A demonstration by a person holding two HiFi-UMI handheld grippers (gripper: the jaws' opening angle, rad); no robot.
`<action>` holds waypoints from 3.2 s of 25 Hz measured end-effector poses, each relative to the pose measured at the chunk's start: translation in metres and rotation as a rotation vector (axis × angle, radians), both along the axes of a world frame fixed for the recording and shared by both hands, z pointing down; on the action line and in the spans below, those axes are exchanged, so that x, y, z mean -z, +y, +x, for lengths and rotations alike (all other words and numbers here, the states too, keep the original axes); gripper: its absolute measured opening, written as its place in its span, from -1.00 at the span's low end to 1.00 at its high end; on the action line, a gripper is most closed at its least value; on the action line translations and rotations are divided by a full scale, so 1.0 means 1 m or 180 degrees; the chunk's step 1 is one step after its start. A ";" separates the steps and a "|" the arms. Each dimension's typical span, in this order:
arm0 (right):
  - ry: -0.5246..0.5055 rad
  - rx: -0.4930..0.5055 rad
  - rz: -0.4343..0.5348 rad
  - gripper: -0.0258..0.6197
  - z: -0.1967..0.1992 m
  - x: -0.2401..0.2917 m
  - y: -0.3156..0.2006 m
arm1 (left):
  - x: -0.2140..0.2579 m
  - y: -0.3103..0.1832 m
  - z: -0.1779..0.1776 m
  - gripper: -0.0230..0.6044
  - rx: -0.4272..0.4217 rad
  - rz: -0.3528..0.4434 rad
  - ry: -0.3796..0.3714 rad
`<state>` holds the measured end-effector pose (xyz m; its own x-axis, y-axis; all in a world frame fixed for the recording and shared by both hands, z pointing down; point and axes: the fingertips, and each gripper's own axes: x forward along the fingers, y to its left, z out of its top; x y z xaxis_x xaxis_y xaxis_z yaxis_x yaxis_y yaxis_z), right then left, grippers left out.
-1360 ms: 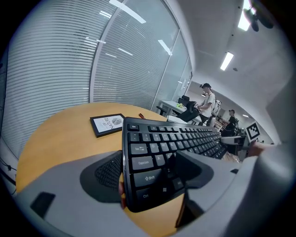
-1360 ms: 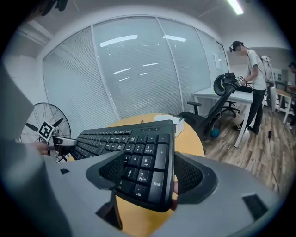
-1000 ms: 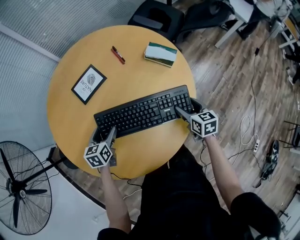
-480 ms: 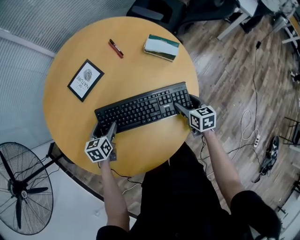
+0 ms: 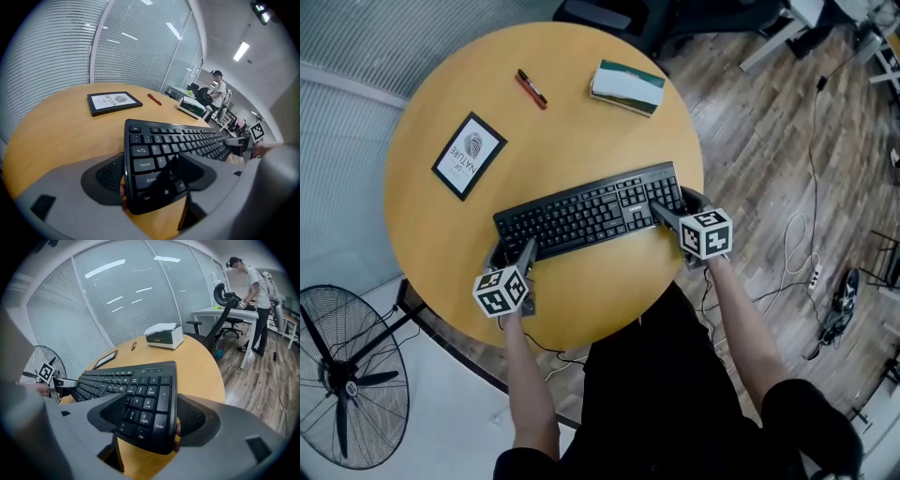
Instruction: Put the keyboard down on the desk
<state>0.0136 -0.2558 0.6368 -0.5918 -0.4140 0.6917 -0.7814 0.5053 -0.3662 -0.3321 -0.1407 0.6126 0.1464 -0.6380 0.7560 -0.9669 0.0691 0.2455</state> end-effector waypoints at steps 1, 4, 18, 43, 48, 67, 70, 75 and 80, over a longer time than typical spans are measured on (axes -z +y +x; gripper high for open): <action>0.0006 0.0002 0.0001 0.15 0.000 -0.001 0.000 | -0.002 0.000 0.000 0.20 0.0002 -0.0009 0.0005; 0.0023 0.0004 -0.0004 0.15 0.000 -0.006 -0.001 | -0.008 0.000 0.001 0.20 0.0004 -0.0038 0.0027; 0.0067 0.0007 -0.0031 0.15 0.000 -0.015 0.002 | -0.021 0.003 0.001 0.19 0.0035 -0.0072 0.0027; 0.0113 -0.0013 -0.0076 0.15 0.004 -0.026 0.005 | -0.031 0.005 0.002 0.19 0.0030 -0.0018 -0.0009; 0.0137 -0.0055 -0.0053 0.14 0.006 -0.023 0.004 | -0.028 0.006 0.001 0.19 0.0088 0.0041 -0.0034; -0.0020 -0.0024 0.0456 -0.06 0.005 0.062 0.032 | 0.051 0.019 0.036 0.09 -0.0093 0.0643 -0.0187; -0.0092 0.0062 0.0553 -0.13 0.001 0.080 0.045 | 0.071 0.027 0.053 0.04 -0.0121 0.0767 -0.0179; -0.0235 0.0185 0.0721 -0.23 -0.005 0.108 0.063 | 0.097 0.039 0.085 -0.06 -0.0196 0.0929 -0.0202; -0.0381 0.0304 0.0910 -0.34 0.003 0.136 0.081 | 0.122 0.041 0.118 -0.20 -0.0239 0.1119 -0.0280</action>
<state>0.0163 -0.1749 0.5006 -0.7075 -0.5201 0.4785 -0.6854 0.6700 -0.2852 -0.2141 -0.0999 0.4902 0.1467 -0.8509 0.5044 -0.9846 -0.0765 0.1573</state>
